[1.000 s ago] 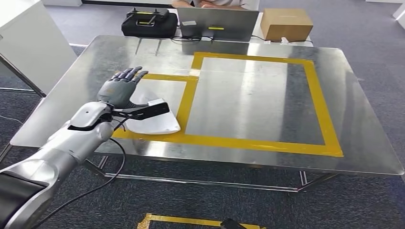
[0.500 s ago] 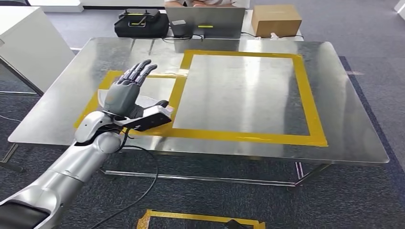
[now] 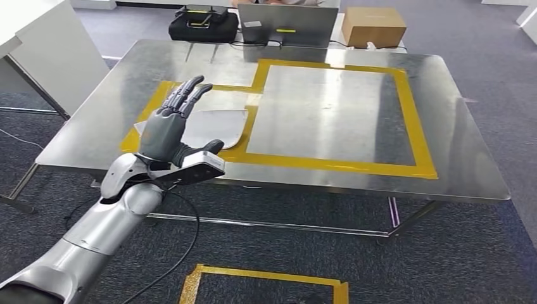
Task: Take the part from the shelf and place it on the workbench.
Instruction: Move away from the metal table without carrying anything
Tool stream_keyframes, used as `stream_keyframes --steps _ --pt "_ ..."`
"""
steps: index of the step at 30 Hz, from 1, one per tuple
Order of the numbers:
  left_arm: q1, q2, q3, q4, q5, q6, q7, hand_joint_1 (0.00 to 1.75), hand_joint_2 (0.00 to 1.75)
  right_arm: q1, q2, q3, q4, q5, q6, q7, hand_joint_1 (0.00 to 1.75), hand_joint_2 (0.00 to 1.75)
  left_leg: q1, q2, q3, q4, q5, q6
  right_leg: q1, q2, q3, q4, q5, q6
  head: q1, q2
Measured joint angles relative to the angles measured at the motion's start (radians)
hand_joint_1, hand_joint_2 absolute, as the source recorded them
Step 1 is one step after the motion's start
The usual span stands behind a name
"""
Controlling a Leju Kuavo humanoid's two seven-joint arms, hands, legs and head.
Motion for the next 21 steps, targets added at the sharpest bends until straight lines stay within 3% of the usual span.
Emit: stream_keyframes --steps 1,2,3,5,7,8,10,11,13,15,16,17,18,19,21 --pt "0.021 0.001 -0.003 -0.027 0.026 -0.009 -0.005 0.0 0.0 0.001 -0.001 -0.002 0.0 -0.001 -0.002 0.001 0.0 0.0 -0.001 0.001 -0.014 0.001 0.01 0.0 0.0 0.0 -0.001 0.048 -0.013 0.001 0.0 0.0" --pt "0.043 0.003 -0.006 -0.053 0.051 -0.018 -0.01 0.0 0.0 0.002 -0.002 -0.004 0.0 -0.003 -0.005 0.001 0.0 0.0 -0.001 0.002 -0.028 0.001 0.021 -0.001 0.0 0.0 0.011 0.067 -0.004 0.002 0.001 0.0" --pt "0.065 0.005 -0.007 -0.078 0.077 -0.026 -0.013 0.0 0.0 0.004 -0.002 -0.007 0.0 -0.005 -0.008 0.001 0.0 0.0 -0.001 0.002 -0.041 0.002 0.03 -0.003 0.0 0.0 0.039 0.054 0.02 0.002 0.002 0.0" --pt "0.104 0.01 -0.007 -0.124 0.119 -0.031 -0.017 0.0 0.0 0.007 -0.004 -0.015 0.0 -0.012 -0.014 0.001 0.0 0.0 -0.002 0.002 -0.062 0.007 0.046 -0.009 0.0 0.0 0.141 -0.063 0.058 0.0 0.002 0.0" --pt "0.141 0.017 -0.005 -0.161 0.124 -0.012 -0.015 0.0 0.0 0.009 -0.005 -0.024 0.0 -0.018 -0.019 -0.001 0.0 0.0 -0.005 0.002 -0.075 0.013 0.061 -0.018 0.001 0.003 0.238 -0.198 0.045 -0.005 0.001 0.0" --pt "0.16 0.022 -0.004 -0.172 0.115 0.006 -0.013 0.0 0.0 0.011 -0.005 -0.027 0.0 -0.02 -0.02 -0.004 0.0 0.0 -0.006 0.002 -0.079 0.015 0.069 -0.023 0.002 0.005 0.261 -0.234 0.034 -0.008 0.001 0.0" --pt "0.204 0.033 0.004 -0.178 0.101 0.041 -0.005 0.0 0.0 0.016 -0.006 -0.036 0.0 -0.028 -0.02 -0.012 0.0 0.0 -0.006 0.001 -0.084 0.015 0.082 -0.034 0.002 0.005 0.254 -0.249 0.036 -0.02 0.002 0.0" --pt "0.228 0.038 0.011 -0.176 0.099 0.057 -0.002 0.0 0.0 0.019 -0.007 -0.041 0.001 -0.032 -0.02 -0.016 0.0 0.0 -0.005 0.001 -0.088 0.02 0.071 -0.04 0.001 0.004 0.246 -0.248 0.044 -0.03 0.001 0.0" --pt "0.275 0.048 0.033 -0.162 0.103 0.088 0.005 0.0 0.0 0.024 -0.01 -0.051 0.001 -0.039 -0.018 -0.022 0.0 0.0 -0.001 -0.001 -0.108 0.084 -0.009 -0.052 -0.001 0.0 0.227 -0.249 0.065 -0.048 -0.003 0.0" --pt "0.322 0.058 0.063 -0.129 0.105 0.114 0.009 0.0 0.0 0.028 -0.012 -0.061 0.001 -0.044 -0.017 -0.023 0.0 0.0 0.001 -0.002 -0.131 0.211 -0.109 -0.06 0.002 -0.001 0.201 -0.248 0.089 -0.057 -0.007 0.0" --pt "0.345 0.063 0.08 -0.106 0.102 0.123 0.012 0.0 0.0 0.029 -0.013 -0.066 0.001 -0.046 -0.017 -0.021 0.0 0.0 0.002 -0.001 -0.135 0.266 -0.13 -0.062 0.004 -0.001 0.186 -0.246 0.1 -0.058 -0.008 0.0" --pt "0.365 0.068 0.096 -0.078 0.098 0.129 0.016 0.0 0.0 0.031 -0.014 -0.071 0.001 -0.047 -0.018 -0.017 0.0 0.0 0.002 -0.002 -0.129 0.297 -0.126 -0.062 0.006 -0.001 0.169 -0.243 0.11 -0.059 -0.008 0.0" --pt "0.381 0.072 0.112 -0.045 0.095 0.131 0.022 0.0 0.0 0.032 -0.015 -0.075 0.001 -0.047 -0.019 -0.012 0.0 0.0 0.002 -0.002 -0.108 0.294 -0.104 -0.06 0.008 -0.001 0.152 -0.239 0.12 -0.059 -0.007 0.0" --pt "0.392 0.076 0.129 -0.009 0.093 0.132 0.026 0.0 0.0 0.033 -0.016 -0.077 0.001 -0.046 -0.019 -0.006 0.0 0.0 0.002 -0.002 -0.072 0.255 -0.077 -0.056 0.01 -0.002 0.136 -0.236 0.129 -0.058 -0.007 0.0" --pt "0.403 0.083 0.169 0.078 0.095 0.136 0.028 0.0 0.0 0.033 -0.016 -0.081 0.001 -0.042 -0.02 0.003 0.0 0.0 -0.001 -0.002 0.035 0.108 -0.06 -0.043 0.015 -0.001 0.113 -0.229 0.145 -0.054 -0.007 0.0"
